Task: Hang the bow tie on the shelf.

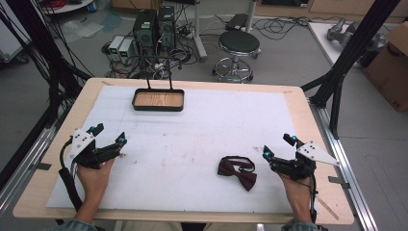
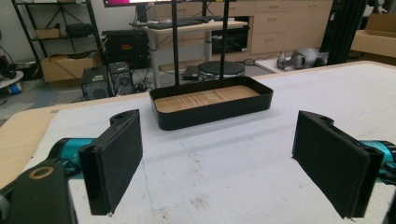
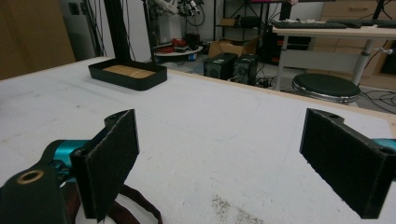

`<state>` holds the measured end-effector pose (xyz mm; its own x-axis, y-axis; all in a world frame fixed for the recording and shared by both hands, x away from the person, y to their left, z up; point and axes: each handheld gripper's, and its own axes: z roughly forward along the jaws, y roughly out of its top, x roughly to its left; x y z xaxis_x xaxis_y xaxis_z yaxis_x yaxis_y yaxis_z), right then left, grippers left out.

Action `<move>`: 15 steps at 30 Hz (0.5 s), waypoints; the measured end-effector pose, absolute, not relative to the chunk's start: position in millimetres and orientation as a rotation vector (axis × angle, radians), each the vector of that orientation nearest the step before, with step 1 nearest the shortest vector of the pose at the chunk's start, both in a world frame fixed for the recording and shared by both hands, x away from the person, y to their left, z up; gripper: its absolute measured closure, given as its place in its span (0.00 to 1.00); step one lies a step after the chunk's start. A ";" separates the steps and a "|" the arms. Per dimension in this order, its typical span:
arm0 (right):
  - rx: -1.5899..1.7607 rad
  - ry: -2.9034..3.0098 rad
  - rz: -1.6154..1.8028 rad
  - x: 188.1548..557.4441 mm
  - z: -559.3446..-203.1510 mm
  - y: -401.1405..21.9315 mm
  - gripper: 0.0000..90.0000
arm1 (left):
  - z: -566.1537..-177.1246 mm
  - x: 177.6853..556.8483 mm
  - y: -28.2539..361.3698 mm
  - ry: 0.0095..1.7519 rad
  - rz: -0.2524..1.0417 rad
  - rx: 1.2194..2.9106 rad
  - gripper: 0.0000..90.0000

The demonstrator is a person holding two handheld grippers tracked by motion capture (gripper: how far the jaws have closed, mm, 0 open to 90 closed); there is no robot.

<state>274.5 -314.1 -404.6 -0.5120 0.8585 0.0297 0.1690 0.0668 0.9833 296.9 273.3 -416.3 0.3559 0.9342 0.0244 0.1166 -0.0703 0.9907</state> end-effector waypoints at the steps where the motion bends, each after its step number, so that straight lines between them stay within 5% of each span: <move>1: 1.026 1.754 1.487 274.6 -404.6 -314.1 0.12 | -416.4 296.9 273.4 1.002 0.906 1.489 0.18; 15: 1.019 1.767 1.495 273.2 -404.3 -311.6 0.12 | -417.1 296.2 275.1 1.009 0.911 1.483 0.18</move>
<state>273.2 -311.6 -404.3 -0.5232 0.8517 0.0311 0.1717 0.0696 0.9827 296.2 275.1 -417.1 0.3488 0.9369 0.0229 0.1181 -0.0682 0.9907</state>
